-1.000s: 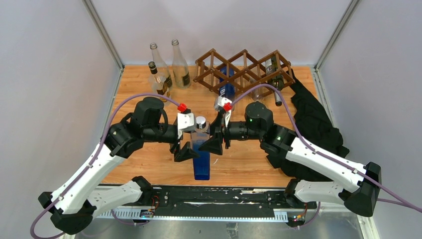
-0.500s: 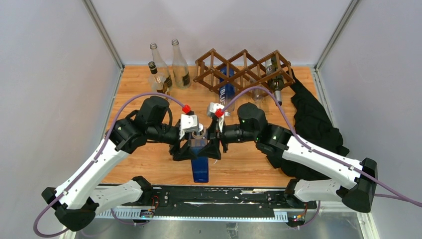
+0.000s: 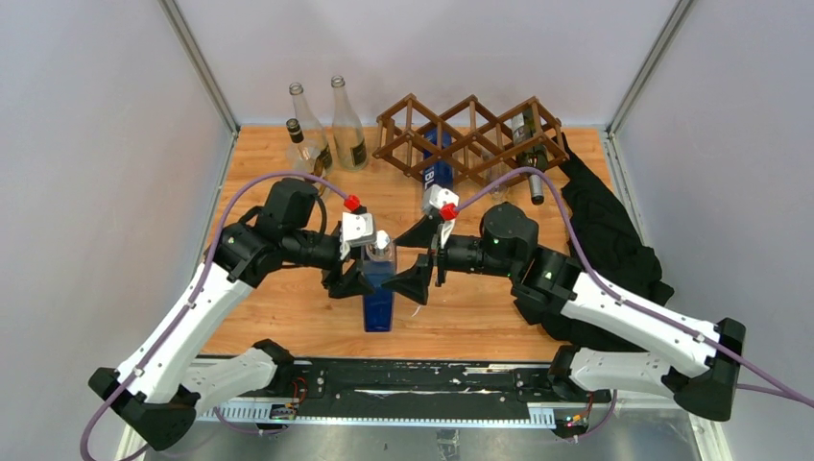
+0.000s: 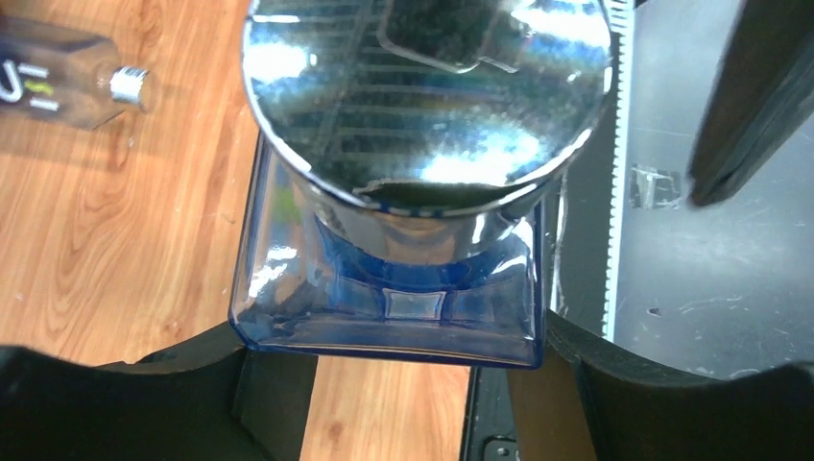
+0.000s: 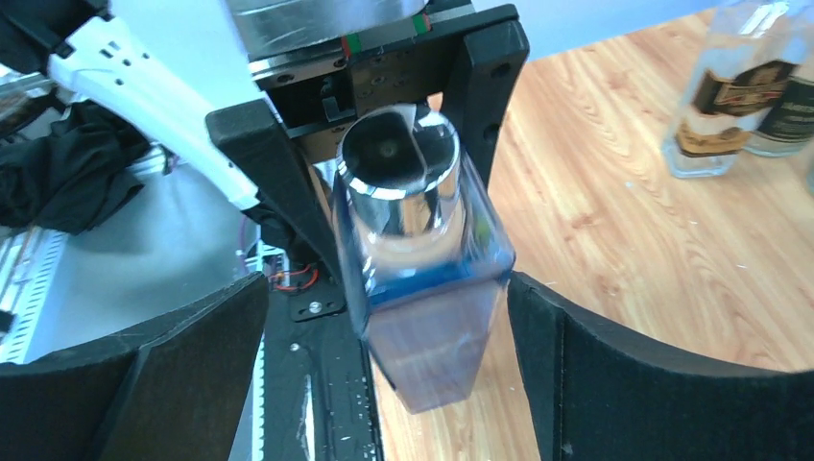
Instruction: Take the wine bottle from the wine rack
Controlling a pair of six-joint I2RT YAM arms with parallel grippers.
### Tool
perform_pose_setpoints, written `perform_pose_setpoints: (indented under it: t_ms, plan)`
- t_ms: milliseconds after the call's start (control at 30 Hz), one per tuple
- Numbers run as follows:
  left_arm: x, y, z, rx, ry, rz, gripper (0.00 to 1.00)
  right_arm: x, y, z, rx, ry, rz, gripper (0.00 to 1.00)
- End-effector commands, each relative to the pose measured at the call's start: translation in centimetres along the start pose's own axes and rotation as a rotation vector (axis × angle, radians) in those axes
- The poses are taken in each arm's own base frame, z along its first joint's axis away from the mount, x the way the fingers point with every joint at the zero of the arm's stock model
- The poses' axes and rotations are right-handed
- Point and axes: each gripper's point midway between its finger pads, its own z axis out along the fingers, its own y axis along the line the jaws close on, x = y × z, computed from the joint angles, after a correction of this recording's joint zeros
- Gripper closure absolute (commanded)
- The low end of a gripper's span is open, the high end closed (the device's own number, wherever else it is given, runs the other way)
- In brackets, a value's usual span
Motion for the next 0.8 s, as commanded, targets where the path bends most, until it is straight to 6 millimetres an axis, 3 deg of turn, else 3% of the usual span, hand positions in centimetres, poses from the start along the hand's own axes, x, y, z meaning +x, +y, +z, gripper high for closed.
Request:
perform_pose_setpoints:
  t_ms: [0,133,433,767]
  plan:
    - [-2.8,3.8,-1.4,-0.125,-0.082,0.077,1.0,-0.9,-1.0,-1.8,0.116,-0.04,-0.023,0.03]
    - [-4.3,8.4,-2.4,-0.267,-0.109,0.064,1.0,-0.7,-4.2,-3.9,0.316,-0.034,-0.031,0.02]
    - [-7.0,19.8,-5.1,-0.603,-0.159,-0.03,1.0,-1.2,-8.8,-7.7,0.627,-0.083,-0.019,0.0]
    - [-7.0,27.2,-6.4,-0.747,-0.267,-0.027,1.0,-1.8,-12.4,-12.5,0.915,-0.132,0.01,0.0]
